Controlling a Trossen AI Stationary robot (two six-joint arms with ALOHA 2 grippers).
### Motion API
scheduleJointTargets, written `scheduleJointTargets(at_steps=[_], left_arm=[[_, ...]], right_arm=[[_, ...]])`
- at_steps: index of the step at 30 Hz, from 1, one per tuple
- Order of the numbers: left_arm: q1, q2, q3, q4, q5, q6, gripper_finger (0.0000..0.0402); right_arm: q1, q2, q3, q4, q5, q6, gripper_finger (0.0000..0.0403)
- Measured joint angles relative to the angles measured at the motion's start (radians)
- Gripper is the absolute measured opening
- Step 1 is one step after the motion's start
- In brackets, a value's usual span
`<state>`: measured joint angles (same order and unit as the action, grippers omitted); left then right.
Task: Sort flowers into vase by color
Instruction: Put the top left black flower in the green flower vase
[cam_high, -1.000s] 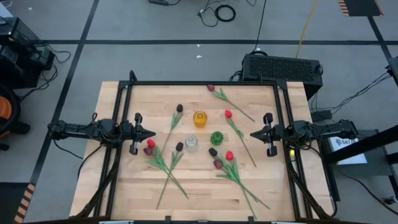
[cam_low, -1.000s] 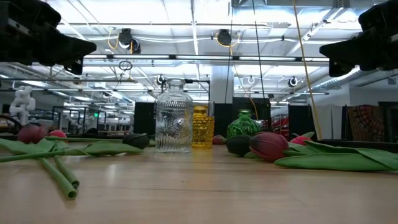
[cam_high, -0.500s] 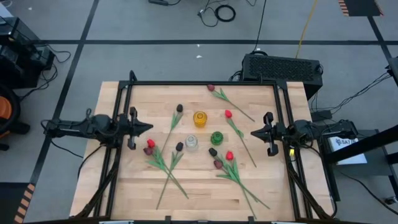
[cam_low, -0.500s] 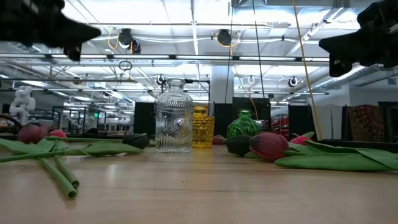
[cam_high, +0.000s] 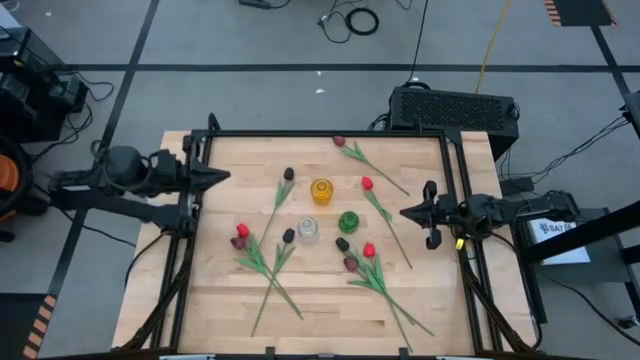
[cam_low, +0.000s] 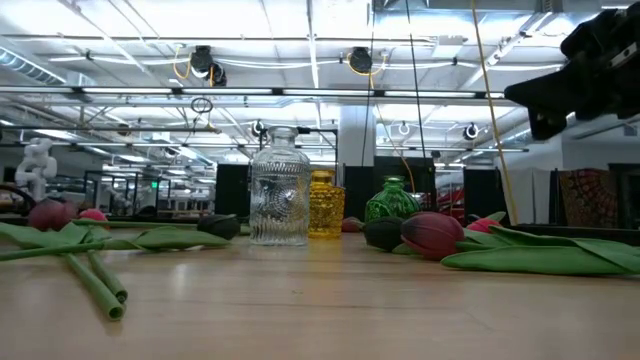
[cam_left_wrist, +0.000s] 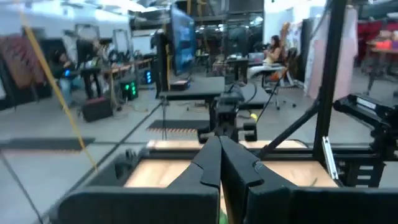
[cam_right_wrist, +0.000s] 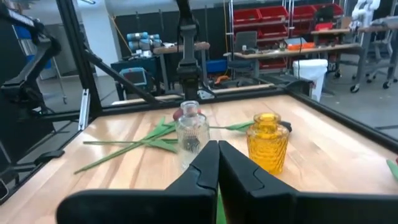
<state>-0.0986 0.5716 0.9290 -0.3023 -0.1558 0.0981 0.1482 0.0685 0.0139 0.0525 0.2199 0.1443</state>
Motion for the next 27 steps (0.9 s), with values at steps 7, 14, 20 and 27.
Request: scheduleJointTargets(at_steps=[7,14,20,27], left_arm=[[0.0,0.152,0.044,-0.003,0.007,0.032,0.0002],[0.0,0.278,-0.001,-0.006,-0.012,0.048,0.0002],[0.0,0.323,0.004,0.026,-0.045,0.098,0.0002],[0.0,0.325,0.004,0.033,-0.058,0.092,0.0002]], right_arm=[[0.0,0.054,0.0,-0.001,0.001,0.042,0.0],[0.0,0.076,0.028,-0.041,0.002,0.153,0.0],[0.0,0.126,0.258,-0.223,0.062,0.169,0.0],[0.0,0.308,0.683,-0.362,0.152,-0.012,0.0]])
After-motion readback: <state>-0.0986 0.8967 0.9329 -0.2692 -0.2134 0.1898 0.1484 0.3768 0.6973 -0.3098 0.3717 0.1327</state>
